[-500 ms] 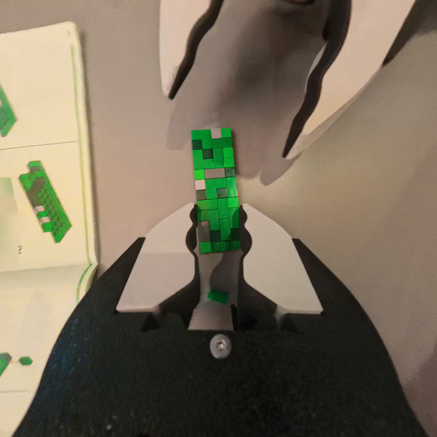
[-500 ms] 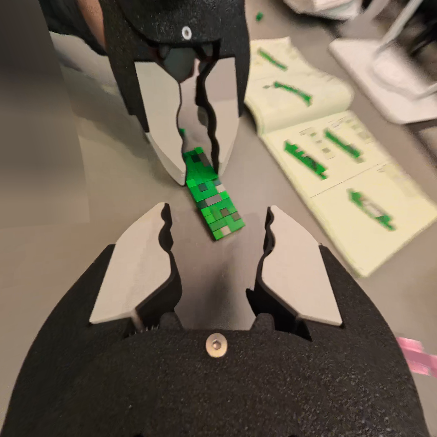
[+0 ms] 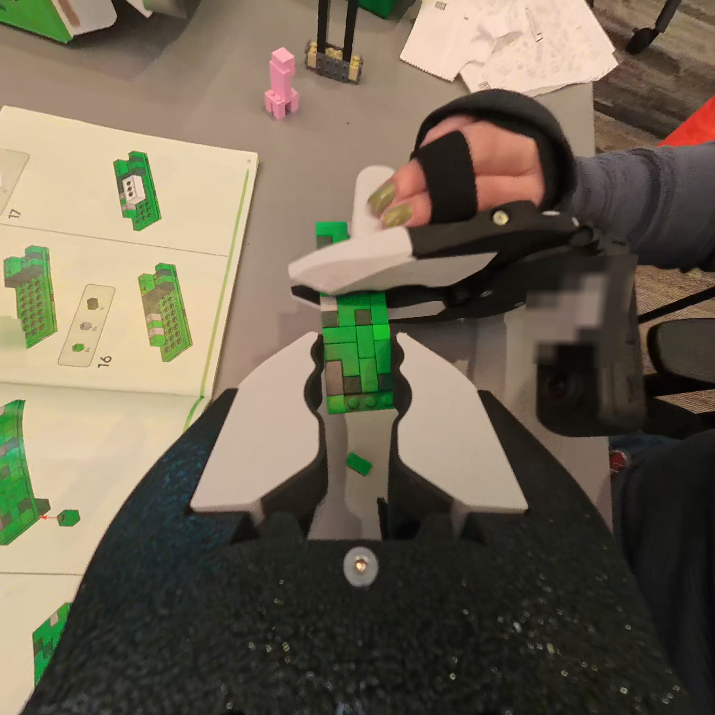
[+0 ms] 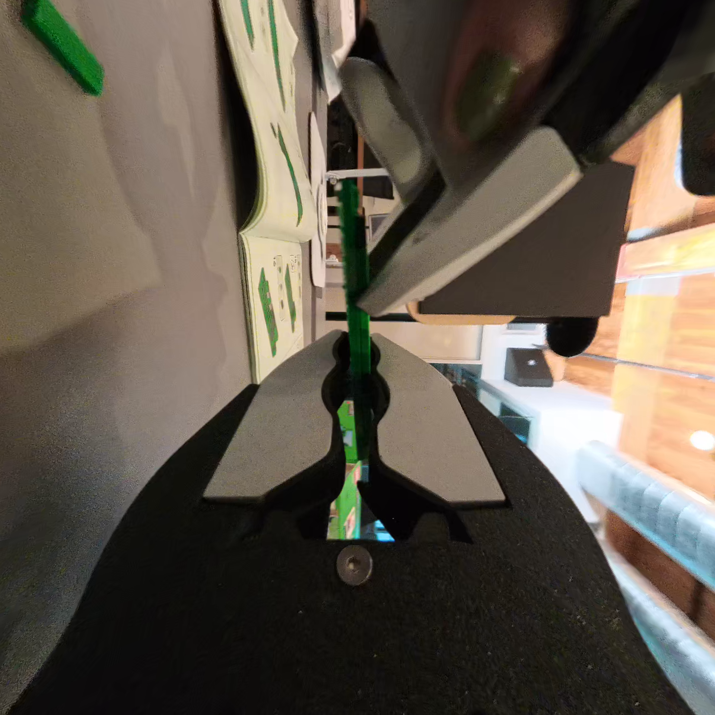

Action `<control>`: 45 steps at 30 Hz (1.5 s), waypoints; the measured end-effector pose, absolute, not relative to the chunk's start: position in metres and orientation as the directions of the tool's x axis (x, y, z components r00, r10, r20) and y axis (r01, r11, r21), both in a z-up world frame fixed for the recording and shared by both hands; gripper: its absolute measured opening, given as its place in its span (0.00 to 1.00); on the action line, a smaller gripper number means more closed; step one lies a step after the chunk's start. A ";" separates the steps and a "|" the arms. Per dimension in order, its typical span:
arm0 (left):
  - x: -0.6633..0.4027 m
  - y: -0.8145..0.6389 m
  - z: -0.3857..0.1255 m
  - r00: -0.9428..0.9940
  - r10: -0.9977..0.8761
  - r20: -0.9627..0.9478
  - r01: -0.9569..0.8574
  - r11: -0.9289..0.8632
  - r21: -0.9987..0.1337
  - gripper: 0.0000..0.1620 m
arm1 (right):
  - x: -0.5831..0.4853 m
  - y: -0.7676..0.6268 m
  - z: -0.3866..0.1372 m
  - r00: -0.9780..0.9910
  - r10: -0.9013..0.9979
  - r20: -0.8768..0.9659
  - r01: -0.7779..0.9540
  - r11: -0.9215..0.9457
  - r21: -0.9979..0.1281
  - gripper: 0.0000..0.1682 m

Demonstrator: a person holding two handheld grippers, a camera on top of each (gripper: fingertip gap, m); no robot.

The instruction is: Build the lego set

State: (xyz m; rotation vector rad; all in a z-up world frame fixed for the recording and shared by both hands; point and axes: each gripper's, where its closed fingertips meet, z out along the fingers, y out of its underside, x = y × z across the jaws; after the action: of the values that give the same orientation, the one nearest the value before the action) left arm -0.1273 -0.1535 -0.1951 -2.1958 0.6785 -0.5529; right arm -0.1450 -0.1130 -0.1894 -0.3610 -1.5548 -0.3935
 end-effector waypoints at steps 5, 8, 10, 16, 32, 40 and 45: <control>-0.133 -0.176 -0.190 0.697 -0.705 0.131 -0.339 -0.486 -0.806 0.30 | -0.145 -0.112 -0.194 -0.020 -0.035 0.999 0.454 0.890 0.041 0.04; -0.149 -0.199 -0.211 0.608 -0.794 -0.003 -0.517 -0.394 -0.760 0.29 | -0.145 -0.112 -0.199 -0.034 -0.043 0.999 0.446 0.893 0.053 0.04; -0.156 -0.209 -0.231 0.544 -0.837 -0.057 -0.626 -0.359 -0.692 0.26 | -0.146 -0.111 -0.204 -0.053 -0.051 0.997 0.445 0.893 0.069 0.04; -0.156 -0.213 -0.258 0.481 -0.876 -0.036 -0.697 -0.357 -0.622 0.22 | -0.146 -0.110 -0.210 -0.073 -0.047 0.996 0.447 0.891 0.075 0.04; -0.165 -0.188 -0.207 0.831 -0.557 -0.008 -0.318 -0.463 -0.827 0.09 | -0.159 -0.107 -0.204 -0.065 -0.094 0.993 0.536 0.836 0.115 0.04; -0.175 -0.178 -0.201 0.840 -0.532 -0.111 -0.414 -0.494 -0.765 0.09 | -0.164 -0.111 -0.203 -0.053 -0.041 0.998 0.532 0.844 0.063 0.04; -0.174 -0.178 -0.200 0.850 -0.524 -0.058 -0.390 -0.553 -0.736 0.09 | -0.164 -0.111 -0.202 -0.045 -0.038 0.998 0.529 0.847 0.056 0.04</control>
State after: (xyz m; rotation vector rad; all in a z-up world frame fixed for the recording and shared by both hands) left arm -0.1737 -0.1775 -0.2003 -2.2240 0.6606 -0.2141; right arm -0.1641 -0.1111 -0.2016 -0.4012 -1.5585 -0.4787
